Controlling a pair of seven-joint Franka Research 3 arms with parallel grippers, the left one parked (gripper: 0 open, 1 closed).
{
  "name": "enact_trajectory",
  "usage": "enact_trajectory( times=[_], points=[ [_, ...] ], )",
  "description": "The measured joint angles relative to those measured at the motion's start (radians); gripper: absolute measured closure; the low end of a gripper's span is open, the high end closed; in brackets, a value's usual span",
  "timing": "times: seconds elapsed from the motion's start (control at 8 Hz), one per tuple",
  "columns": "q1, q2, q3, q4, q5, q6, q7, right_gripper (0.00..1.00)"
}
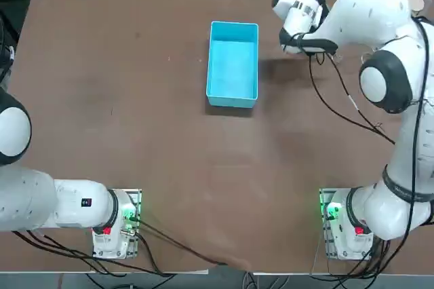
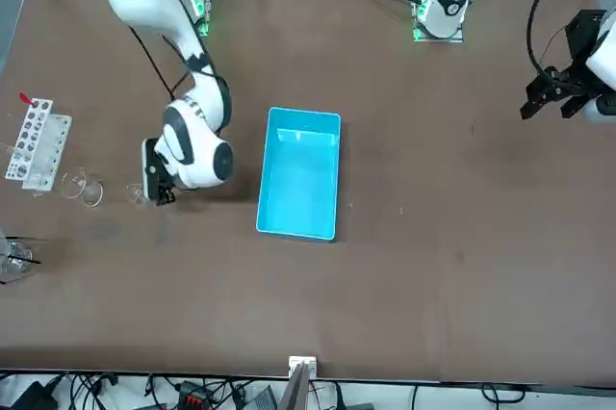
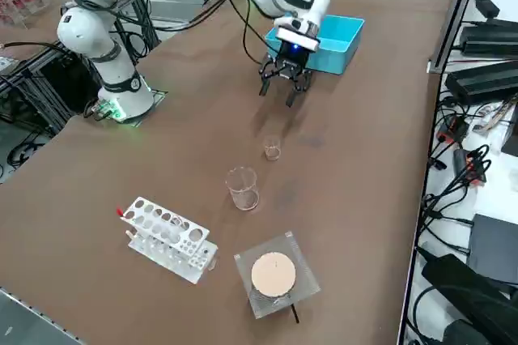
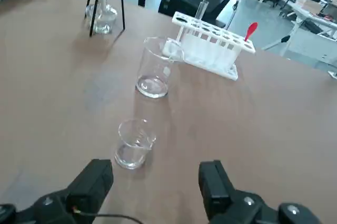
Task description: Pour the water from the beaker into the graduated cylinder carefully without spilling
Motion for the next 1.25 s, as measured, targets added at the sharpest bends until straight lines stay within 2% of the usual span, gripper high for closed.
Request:
enact_trajectory(
  times=[0.5, 1.25],
  points=[
    [0.004, 0.122, -0.003, -0.004, -0.152, 0.000, 0.222, 0.00],
    [0.006, 0.233, -0.029, -0.008, -0.280, -0.008, 0.394, 0.00]
  ],
)
